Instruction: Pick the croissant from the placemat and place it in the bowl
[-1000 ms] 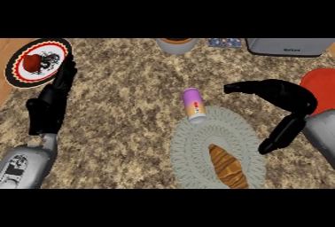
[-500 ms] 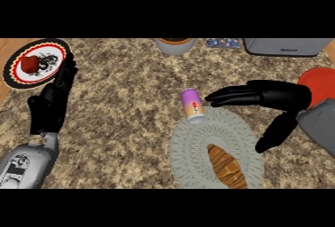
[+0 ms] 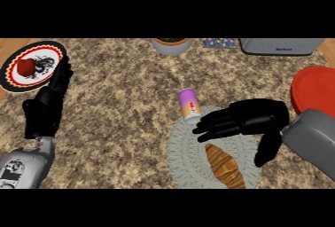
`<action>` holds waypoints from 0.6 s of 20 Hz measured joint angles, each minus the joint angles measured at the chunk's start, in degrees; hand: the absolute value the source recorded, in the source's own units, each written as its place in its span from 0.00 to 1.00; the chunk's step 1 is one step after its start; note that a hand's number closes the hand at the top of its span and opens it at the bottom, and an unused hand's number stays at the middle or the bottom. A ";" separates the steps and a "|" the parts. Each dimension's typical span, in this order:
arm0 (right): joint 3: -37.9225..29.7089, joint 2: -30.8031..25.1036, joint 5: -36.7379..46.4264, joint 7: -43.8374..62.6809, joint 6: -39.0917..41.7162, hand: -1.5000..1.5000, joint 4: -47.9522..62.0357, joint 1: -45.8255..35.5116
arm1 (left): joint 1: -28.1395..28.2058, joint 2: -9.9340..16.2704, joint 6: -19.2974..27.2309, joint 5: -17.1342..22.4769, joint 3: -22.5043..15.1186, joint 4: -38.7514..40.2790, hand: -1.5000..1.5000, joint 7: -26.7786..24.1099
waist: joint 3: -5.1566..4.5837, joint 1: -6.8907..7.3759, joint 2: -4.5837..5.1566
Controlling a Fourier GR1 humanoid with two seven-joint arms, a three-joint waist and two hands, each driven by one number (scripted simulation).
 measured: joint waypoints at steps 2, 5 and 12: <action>2.31 0.25 2.82 0.03 -1.27 0.00 -0.01 -0.05 | 0.79 -0.05 -0.12 -0.14 0.08 -0.75 0.50 -0.02 | -0.01 -0.10 -0.04; 5.31 1.00 7.24 -0.18 -2.91 0.00 0.65 0.15 | 0.95 -0.27 -0.13 -0.52 0.47 -0.96 0.50 0.05 | -0.03 -0.37 -0.07; 7.06 5.10 15.32 0.46 -3.97 0.00 4.73 0.92 | 1.40 -0.38 -1.82 -0.54 2.15 -1.90 0.50 0.72 | -0.03 -0.80 -0.14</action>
